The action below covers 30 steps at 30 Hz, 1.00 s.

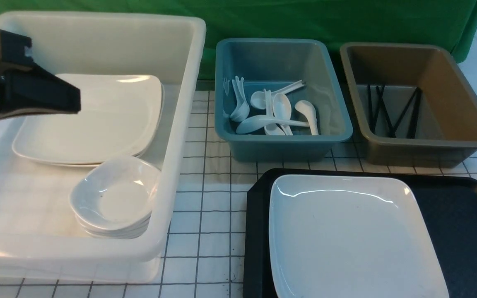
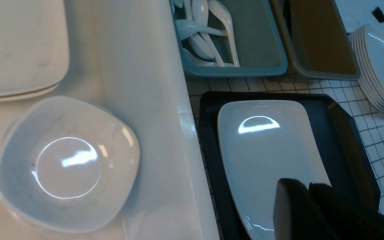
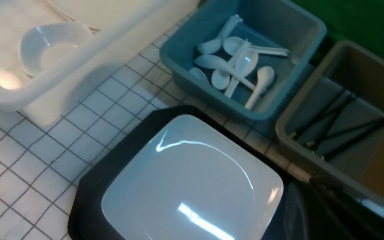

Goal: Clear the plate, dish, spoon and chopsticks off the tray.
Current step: Use the left arm to grab a plate from the dinner plate

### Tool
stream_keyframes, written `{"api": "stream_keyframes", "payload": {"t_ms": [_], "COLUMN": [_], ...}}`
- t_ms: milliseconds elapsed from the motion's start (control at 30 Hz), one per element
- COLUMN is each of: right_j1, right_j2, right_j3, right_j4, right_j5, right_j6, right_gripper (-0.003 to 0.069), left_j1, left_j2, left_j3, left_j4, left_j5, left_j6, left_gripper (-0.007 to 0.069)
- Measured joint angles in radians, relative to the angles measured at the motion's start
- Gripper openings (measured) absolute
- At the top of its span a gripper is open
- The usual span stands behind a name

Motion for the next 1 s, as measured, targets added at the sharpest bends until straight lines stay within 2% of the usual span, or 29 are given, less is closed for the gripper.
{"api": "stream_keyframes", "payload": {"t_ms": [33, 100, 233, 300, 333, 467, 567, 733, 767, 800, 867, 1000], "right_j1": [-0.004, -0.051, -0.094, -0.134, -0.134, -0.253, -0.393, -0.659, -0.669, -0.732, -0.792, -0.825], "right_j2": [-0.008, -0.093, -0.130, -0.109, -0.105, 0.021, 0.126, 0.300, 0.307, 0.356, 0.412, 0.461], "right_j3": [0.000, 0.172, 0.412, 0.600, 0.600, 0.772, 0.781, 0.771, 0.771, 0.771, 0.771, 0.771], "right_j4": [-0.001, -0.001, 0.000, 0.015, 0.017, 0.110, 0.238, 0.540, 0.551, 0.616, 0.661, 0.686], "right_j5": [0.000, 0.000, -0.004, -0.028, -0.033, -0.160, -0.239, -0.358, -0.358, -0.375, -0.386, -0.407], "right_j6": [0.006, 0.074, 0.111, 0.157, 0.159, 0.170, 0.038, -0.254, -0.262, -0.296, -0.317, -0.347], "right_gripper": [0.0030, 0.0030, 0.0030, 0.0030, 0.0030, 0.0030, 0.0030, 0.0030, 0.0030, 0.0030, 0.0043, 0.0190], "left_j1": [-0.004, -0.063, -0.119, -0.158, -0.161, -0.210, -0.231, -0.236, -0.236, -0.236, -0.236, -0.236], "left_j2": [0.000, 0.000, 0.000, 0.000, 0.000, 0.000, 0.000, 0.000, 0.000, 0.000, 0.000, 0.000], "left_j3": [0.000, 0.000, 0.000, 0.000, 0.000, 0.000, 0.000, 0.000, 0.000, 0.000, 0.000, 0.000], "left_j4": [0.002, 0.014, 0.014, 0.014, 0.014, 0.019, 0.051, 0.088, 0.088, 0.090, 0.092, 0.092], "left_j5": [-0.004, -0.046, -0.066, -0.078, -0.080, -0.102, -0.098, -0.085, -0.084, -0.083, -0.082, -0.077], "left_j6": [0.000, 0.000, 0.000, 0.000, 0.000, 0.002, 0.002, 0.004, 0.004, 0.004, 0.004, 0.004], "left_gripper": [0.0076, 0.0090, 0.0098, 0.0103, 0.0103, 0.0109, 0.0112, 0.0114, 0.0115, 0.0116, 0.0116, 0.0122]}}
